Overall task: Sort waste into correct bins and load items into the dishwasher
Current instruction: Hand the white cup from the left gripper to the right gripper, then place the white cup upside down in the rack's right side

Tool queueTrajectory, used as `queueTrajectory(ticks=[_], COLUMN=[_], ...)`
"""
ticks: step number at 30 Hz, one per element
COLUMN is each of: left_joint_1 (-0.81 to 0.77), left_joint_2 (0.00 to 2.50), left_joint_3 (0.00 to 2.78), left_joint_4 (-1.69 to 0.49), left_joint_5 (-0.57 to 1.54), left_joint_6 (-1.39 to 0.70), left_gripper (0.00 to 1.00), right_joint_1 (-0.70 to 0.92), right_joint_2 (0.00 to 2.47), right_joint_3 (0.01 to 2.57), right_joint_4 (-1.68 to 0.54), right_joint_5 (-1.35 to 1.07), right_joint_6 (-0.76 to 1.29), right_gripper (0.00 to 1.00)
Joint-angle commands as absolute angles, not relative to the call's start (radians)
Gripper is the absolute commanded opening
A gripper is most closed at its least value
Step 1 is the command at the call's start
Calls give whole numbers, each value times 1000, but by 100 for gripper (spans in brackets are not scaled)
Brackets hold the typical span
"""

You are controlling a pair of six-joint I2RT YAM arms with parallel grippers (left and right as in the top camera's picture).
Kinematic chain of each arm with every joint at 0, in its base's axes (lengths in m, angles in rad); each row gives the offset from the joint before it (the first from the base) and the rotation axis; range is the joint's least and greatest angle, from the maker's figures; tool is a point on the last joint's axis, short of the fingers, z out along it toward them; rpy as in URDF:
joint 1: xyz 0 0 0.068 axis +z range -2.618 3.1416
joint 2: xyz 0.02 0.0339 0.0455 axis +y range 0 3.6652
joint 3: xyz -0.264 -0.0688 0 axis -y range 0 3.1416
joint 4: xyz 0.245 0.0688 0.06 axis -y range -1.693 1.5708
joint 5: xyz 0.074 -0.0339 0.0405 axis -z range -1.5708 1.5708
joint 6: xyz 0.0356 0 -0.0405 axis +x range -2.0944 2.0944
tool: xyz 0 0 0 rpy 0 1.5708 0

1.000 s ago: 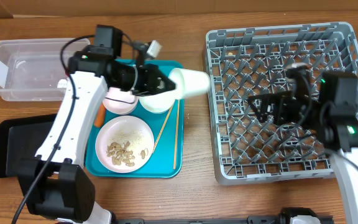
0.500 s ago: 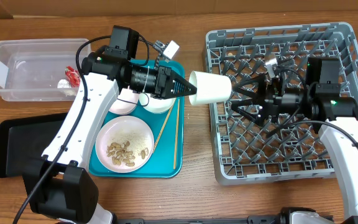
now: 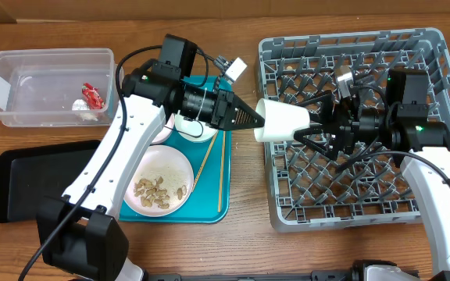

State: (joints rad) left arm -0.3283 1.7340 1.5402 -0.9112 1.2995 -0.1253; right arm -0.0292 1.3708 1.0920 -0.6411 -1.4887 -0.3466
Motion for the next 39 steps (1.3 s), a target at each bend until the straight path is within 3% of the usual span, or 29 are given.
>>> queueTrajectory(ticks=[1, 2, 7, 13, 15, 17, 22, 28, 35, 39], left_joint_1=[-347, -349, -350, -350, -350, -343, -216, -10, 96, 91], left_joint_2=[1734, 1734, 1734, 1734, 1734, 1734, 1731, 1700, 1682, 1682], left_joint_3=[1558, 1558, 1558, 1558, 1558, 1558, 1563, 1563, 1563, 1563], left_joint_4=[-876, -870, -871, -872, -894, -937, -1020, -1179, -1250, -1257], left_joint_5=[1325, 1324, 1324, 1317, 1253, 1125, 933, 523, 481, 452], left_joint_6=[-166, -165, -165, -165, -165, -161, -161, -160, -153, -154], left_gripper=[4, 4, 4, 4, 51, 69, 71, 79, 80, 79], right_joint_1=[-4, 2, 10, 10, 10, 9, -40, -270, -534, -603], right_joint_2=[1370, 1370, 1370, 1370, 1370, 1370, 1355, 1351, 1358, 1393], right_joint_3=[1113, 1113, 1113, 1113, 1113, 1113, 1117, 1267, 1365, 1362], right_joint_4=[-632, -632, -602, -575, -566, -564, -617, -974, -1262, -1272], right_joint_5=[-1504, -1504, -1501, -1501, -1477, -1323, -862, -498, -35, 46], right_joint_6=[-337, -337, -337, -337, -324, -238, -48, 28, 149, 188], right_gripper=[98, 95, 63, 57, 51, 49, 43, 40, 40, 44])
